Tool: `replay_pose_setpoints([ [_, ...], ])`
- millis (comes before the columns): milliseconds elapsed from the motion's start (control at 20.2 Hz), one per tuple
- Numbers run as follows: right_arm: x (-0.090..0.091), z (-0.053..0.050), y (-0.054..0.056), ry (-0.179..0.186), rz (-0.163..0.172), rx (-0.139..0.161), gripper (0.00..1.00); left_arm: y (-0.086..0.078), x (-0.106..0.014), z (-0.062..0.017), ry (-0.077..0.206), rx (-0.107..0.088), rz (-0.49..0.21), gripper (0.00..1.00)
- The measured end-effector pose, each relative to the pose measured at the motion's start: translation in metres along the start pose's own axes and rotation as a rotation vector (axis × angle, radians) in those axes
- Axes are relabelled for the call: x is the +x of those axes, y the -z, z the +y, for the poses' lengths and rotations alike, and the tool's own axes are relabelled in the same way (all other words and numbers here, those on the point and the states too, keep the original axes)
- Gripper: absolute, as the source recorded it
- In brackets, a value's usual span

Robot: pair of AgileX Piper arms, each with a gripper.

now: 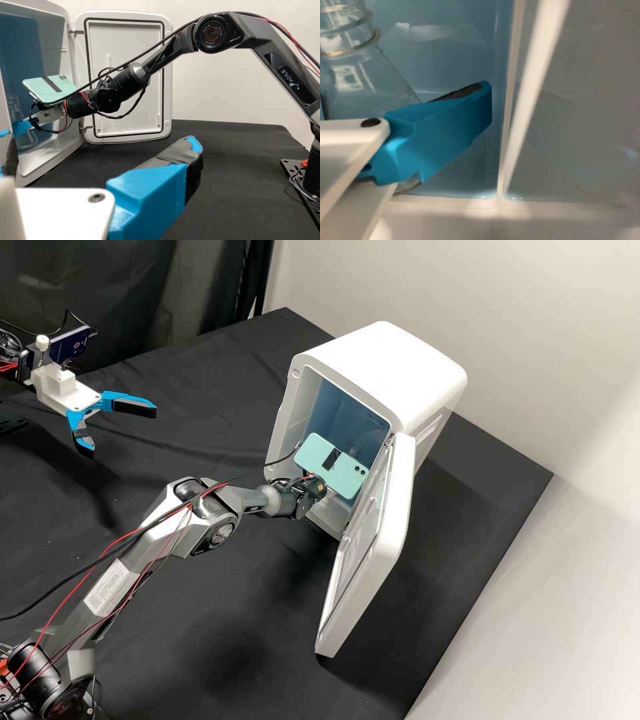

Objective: Place the flask in the incubator

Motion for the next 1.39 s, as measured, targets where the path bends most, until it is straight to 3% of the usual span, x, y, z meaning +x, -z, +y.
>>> replay_pose_setpoints([
  [396, 0.0, 0.0, 0.0, 0.002, 0.001, -0.001, 1.0, -0.003, -0.002, 0.0043, -0.018, 0.019, -0.004, 1.0],
  [991, 0.0, 0.0, -0.002, 0.004, 0.0, -0.009, 1.0, -0.003, -0.002, 0.0043, -0.018, 0.019, -0.004, 1.0],
  [1140, -0.005, -0.002, -0.006, 0.003, 0.008, -0.004, 1.0, -0.003, -0.002, 0.0043, -0.018, 0.019, -0.004, 1.0],
  [1388, -0.027, 0.004, -0.007, -0.017, 0.034, 0.01, 1.0, -0.003, -0.002, 0.0035, -0.015, 0.017, -0.003, 1.0],
])
